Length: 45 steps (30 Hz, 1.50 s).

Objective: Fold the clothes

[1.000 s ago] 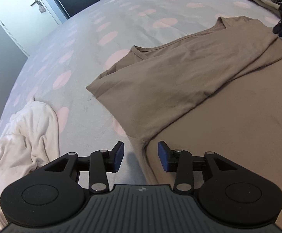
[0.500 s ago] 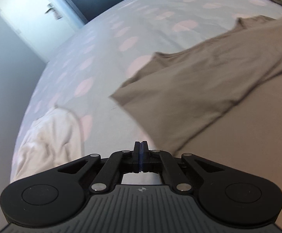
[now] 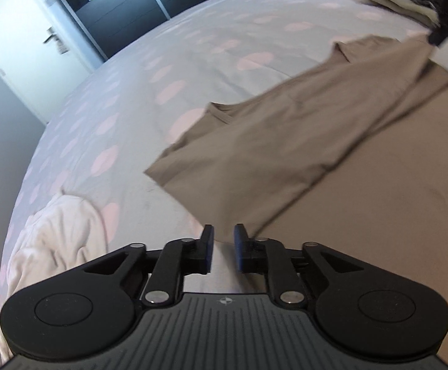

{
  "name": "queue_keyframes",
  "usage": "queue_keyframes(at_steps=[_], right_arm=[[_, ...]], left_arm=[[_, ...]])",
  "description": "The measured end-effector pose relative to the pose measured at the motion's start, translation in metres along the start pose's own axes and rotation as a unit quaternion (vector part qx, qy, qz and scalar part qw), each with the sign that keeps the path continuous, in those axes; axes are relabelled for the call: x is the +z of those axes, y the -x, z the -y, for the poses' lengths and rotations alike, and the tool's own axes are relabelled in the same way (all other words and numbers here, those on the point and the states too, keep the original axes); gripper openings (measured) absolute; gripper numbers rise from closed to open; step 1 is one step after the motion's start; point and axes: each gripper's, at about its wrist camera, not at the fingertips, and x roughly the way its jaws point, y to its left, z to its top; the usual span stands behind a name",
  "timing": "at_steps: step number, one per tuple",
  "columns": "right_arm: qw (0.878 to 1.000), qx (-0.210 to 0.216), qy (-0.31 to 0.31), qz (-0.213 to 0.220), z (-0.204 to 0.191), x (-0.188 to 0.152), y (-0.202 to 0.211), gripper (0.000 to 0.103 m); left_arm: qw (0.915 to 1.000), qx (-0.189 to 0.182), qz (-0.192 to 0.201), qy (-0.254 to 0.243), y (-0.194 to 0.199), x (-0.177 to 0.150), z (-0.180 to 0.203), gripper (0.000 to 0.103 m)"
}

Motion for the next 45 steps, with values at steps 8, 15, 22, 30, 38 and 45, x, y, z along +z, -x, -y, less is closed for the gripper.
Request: queue_keyframes(at_steps=[8,15,22,30,38,45], right_arm=[[1.0,0.001,-0.005,-0.008,0.003,0.0,-0.005,0.006],[1.0,0.003,-0.003,-0.008,0.003,0.0,-0.005,0.006],[1.0,0.009,-0.013,-0.017,0.004,-0.003,0.002,0.005],[0.998,-0.036,0.017,-0.05,-0.001,-0.019,-0.016,0.005],[0.997,-0.061,0.027,-0.032,-0.001,-0.012,-0.008,0.015],[0.998,-0.018,0.054,-0.016,-0.017,-0.015,-0.002,0.015]], left_arm=[[0.9988,0.012,-0.017,-0.043,-0.017,-0.008,0.021,0.022],[0.9962,0.061,-0.02,-0.059,-0.026,0.0,0.028,0.003],[0.9966,0.08,-0.018,-0.001,-0.014,0.001,-0.003,0.003],[0.9959,0.07,-0.051,-0.028,-0.023,-0.006,0.005,0.003],[0.998,0.016,-0.057,0.023,-0.007,0.002,-0.011,0.009],[0.9914,-0.061,0.006,0.115,0.014,0.034,-0.025,0.012]])
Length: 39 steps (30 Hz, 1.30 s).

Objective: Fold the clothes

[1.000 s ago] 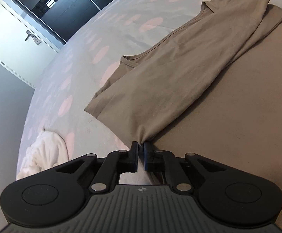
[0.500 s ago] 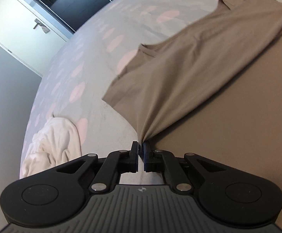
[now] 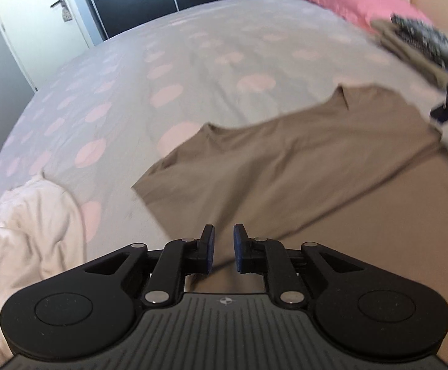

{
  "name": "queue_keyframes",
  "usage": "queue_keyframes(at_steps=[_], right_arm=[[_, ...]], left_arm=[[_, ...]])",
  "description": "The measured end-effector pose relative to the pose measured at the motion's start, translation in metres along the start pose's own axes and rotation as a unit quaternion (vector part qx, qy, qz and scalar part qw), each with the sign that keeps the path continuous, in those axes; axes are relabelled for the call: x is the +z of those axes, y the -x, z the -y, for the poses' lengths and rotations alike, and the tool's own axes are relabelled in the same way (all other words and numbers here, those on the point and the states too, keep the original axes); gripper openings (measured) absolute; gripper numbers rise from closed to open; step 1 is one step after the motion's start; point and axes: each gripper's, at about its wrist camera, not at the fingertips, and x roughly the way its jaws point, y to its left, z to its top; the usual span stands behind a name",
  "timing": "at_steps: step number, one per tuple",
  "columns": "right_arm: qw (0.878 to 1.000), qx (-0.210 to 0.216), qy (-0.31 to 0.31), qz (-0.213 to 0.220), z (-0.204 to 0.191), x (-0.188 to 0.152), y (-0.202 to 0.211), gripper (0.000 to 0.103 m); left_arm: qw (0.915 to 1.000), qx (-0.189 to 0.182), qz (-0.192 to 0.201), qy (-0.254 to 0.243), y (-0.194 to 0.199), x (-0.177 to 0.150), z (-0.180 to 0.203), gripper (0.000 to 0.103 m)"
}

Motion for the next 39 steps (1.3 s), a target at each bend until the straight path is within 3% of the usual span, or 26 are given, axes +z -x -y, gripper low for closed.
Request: queue_keyframes(at_steps=[10,15,16,18,23,28,31,34,36,39], right_arm=[[0.997,0.025,0.075,0.0,-0.028,-0.011,-0.005,0.015],[0.997,0.01,0.071,-0.024,-0.02,-0.012,-0.023,0.015],[0.997,0.001,0.065,-0.034,-0.016,-0.012,-0.029,0.014],[0.997,-0.001,0.053,-0.047,-0.008,-0.013,-0.038,0.008],[0.997,-0.001,0.054,-0.052,-0.008,-0.011,-0.04,0.008],[0.996,0.002,0.064,-0.054,-0.008,-0.009,-0.038,0.009],[0.995,0.008,0.087,-0.046,-0.011,-0.009,-0.03,0.012],[0.992,0.017,0.117,-0.04,-0.015,-0.013,-0.016,0.027],[0.991,0.03,0.126,-0.041,-0.016,-0.016,-0.008,0.027],[0.988,0.037,0.142,-0.038,-0.016,-0.026,0.004,0.028]], left_arm=[[0.996,-0.04,0.0,0.079,-0.056,0.032,0.007,0.011],[0.9927,-0.015,-0.023,0.117,-0.09,0.027,-0.002,0.009],[0.9922,-0.014,-0.01,0.124,-0.091,0.025,-0.006,0.008],[0.9907,0.0,-0.004,0.136,-0.093,0.025,-0.016,0.0],[0.9832,0.037,-0.01,0.178,-0.092,0.026,-0.046,0.0],[0.9811,0.071,-0.039,0.176,-0.093,0.015,-0.06,0.0],[0.98,0.075,-0.04,0.18,-0.083,0.012,-0.062,0.001],[0.9805,0.076,-0.042,0.176,-0.071,0.01,-0.062,0.003],[0.9819,0.064,-0.046,0.172,-0.064,0.007,-0.063,0.012],[0.9835,0.049,-0.052,0.166,-0.05,-0.004,-0.061,0.014]])
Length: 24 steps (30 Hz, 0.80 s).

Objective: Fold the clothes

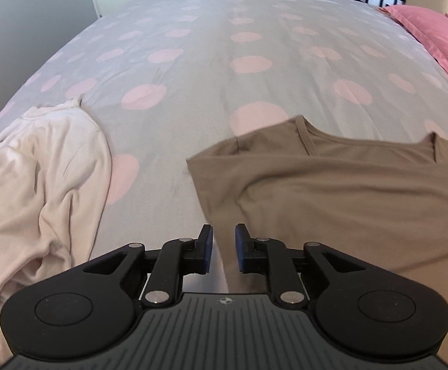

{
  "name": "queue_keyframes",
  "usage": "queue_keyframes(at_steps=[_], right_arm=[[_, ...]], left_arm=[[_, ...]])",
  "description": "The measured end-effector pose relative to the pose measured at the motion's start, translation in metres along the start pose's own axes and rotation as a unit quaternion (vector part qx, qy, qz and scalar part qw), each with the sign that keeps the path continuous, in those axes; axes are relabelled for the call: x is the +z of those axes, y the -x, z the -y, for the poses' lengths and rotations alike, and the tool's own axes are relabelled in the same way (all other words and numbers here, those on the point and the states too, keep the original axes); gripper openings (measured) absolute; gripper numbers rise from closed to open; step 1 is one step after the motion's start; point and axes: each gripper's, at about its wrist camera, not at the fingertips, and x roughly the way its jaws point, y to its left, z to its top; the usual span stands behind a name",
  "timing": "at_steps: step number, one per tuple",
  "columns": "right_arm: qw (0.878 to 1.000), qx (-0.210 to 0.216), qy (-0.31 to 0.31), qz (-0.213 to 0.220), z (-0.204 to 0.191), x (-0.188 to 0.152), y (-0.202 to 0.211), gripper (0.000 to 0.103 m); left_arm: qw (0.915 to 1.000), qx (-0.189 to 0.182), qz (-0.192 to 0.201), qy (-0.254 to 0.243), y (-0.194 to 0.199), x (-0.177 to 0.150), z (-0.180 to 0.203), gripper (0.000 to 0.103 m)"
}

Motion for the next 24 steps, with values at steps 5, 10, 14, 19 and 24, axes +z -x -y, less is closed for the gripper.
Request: queue_keyframes(at_steps=[5,10,14,19,24], right_arm=[[0.998,-0.022,0.042,0.038,-0.007,-0.022,0.02,0.039],[0.995,0.003,0.095,0.006,-0.013,-0.05,0.031,0.051],[0.99,0.0,0.134,-0.032,-0.014,-0.078,0.036,0.053],[0.989,-0.015,0.132,-0.061,-0.001,-0.108,0.042,0.055],[0.988,-0.013,0.131,-0.086,0.005,-0.135,0.045,0.059]], left_arm=[[0.9997,-0.019,-0.004,-0.014,0.024,-0.03,-0.001,0.014],[0.9971,-0.033,-0.014,-0.068,0.048,-0.06,0.005,0.014],[0.9947,-0.047,-0.042,-0.081,0.064,-0.085,0.001,0.017],[0.9908,-0.069,-0.088,-0.076,0.077,-0.116,-0.002,0.024],[0.985,-0.067,-0.118,-0.107,0.083,-0.141,0.012,0.025]])
